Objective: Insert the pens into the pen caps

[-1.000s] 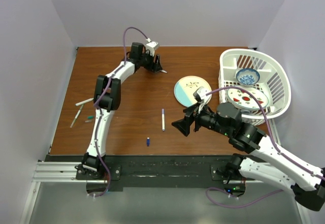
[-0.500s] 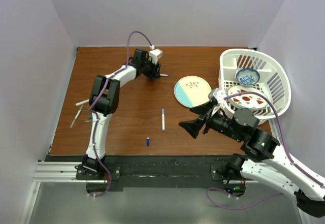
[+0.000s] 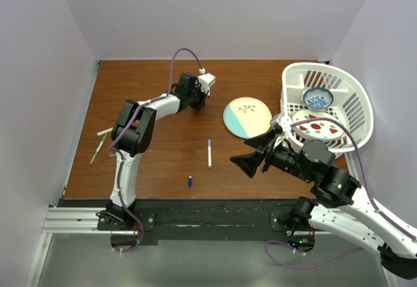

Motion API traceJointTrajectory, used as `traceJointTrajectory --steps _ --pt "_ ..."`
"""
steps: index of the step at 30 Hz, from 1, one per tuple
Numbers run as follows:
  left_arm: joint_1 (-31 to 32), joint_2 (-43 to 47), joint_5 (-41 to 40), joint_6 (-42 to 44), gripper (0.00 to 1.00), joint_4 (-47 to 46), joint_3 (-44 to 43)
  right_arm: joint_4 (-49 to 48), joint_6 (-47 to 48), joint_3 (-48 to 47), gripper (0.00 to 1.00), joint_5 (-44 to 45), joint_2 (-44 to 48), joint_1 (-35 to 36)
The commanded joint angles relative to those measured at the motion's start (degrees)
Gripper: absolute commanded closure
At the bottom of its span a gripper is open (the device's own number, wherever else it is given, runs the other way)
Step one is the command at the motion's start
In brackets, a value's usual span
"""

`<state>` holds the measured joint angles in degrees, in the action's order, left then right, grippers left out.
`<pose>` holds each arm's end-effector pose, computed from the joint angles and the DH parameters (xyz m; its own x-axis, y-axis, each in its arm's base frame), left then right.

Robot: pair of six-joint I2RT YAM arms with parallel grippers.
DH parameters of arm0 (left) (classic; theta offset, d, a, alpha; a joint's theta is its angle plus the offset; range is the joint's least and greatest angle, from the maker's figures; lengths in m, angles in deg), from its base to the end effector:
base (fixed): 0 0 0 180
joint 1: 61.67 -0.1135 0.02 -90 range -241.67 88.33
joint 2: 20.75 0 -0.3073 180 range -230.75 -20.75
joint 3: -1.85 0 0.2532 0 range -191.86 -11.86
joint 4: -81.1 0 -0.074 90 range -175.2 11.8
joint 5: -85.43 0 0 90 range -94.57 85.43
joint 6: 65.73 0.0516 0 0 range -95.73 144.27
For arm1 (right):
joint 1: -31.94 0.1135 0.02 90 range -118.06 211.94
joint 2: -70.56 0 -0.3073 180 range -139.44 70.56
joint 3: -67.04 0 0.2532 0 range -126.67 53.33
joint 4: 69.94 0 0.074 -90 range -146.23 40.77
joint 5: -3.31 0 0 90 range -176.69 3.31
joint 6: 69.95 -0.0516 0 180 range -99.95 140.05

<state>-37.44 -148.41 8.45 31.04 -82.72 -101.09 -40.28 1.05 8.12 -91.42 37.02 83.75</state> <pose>0.4801 -0.2288 0.1695 -0.5275 0.3633 -0.7680 0.6216 0.7812 -0.0574 0.0694 0.0951 0.3825 -0.3152 0.1241 -0.9409 -0.7737 0.5406 0.3305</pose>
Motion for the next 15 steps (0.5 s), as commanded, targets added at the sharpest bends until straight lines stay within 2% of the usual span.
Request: traceJointTrajectory --steps 1,4,7,8,9,12,15 --pt "0.5 8.3 -0.3 -6.3 1.0 -1.4 8.7 -3.6 -4.6 -0.5 0.13 3.4 -1.7 0.2" --pt "0.3 12.8 -0.4 -11.5 1.0 -5.5 13.5 -3.0 -7.3 -0.6 0.13 6.8 -4.2 0.2" --pt "0.3 12.8 -5.0 -15.5 0.99 -3.7 12.7 -4.1 -9.1 0.1 0.13 8.1 -5.3 0.2" --pt "0.3 12.6 -7.2 -16.4 0.93 -3.5 11.2 -4.4 -9.5 0.5 0.13 7.8 -5.6 0.1" --pt "0.3 12.3 -7.7 -17.9 0.77 -3.6 10.7 -4.9 -9.7 0.6 0.13 7.6 -5.7 0.2" --pt "0.3 10.1 -10.8 -19.7 0.56 -3.6 7.2 -5.6 -10.2 1.4 0.14 7.2 -5.1 0.2" --pt "0.2 6.1 -14.7 -18.6 0.5 -0.5 1.4 -5.7 -9.8 2.1 0.14 7.5 -4.1 0.2"
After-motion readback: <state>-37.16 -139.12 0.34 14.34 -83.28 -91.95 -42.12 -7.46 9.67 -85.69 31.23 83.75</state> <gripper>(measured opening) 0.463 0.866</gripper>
